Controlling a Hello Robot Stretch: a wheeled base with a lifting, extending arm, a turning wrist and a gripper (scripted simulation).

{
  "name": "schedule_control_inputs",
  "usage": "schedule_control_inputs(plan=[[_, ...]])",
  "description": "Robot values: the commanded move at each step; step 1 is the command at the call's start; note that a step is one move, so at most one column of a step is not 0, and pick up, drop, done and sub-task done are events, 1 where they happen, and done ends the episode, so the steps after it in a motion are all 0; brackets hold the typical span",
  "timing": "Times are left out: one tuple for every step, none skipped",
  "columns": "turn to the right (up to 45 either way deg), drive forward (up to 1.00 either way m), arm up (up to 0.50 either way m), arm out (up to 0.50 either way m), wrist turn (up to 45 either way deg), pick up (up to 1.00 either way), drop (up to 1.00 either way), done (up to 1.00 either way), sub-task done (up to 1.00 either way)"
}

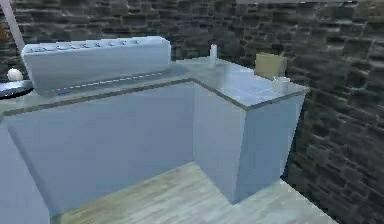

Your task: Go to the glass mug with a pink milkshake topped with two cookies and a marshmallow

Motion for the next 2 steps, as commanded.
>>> schedule_control_inputs(plan=[[-45.0, 0.00, 0.00, 0.00, 0.0, 0.00, 0.00, 0.00, 0.00], [-45.0, 0.00, 0.00, 0.00, 0.0, 0.00, 0.00, 0.00, 0.00]])
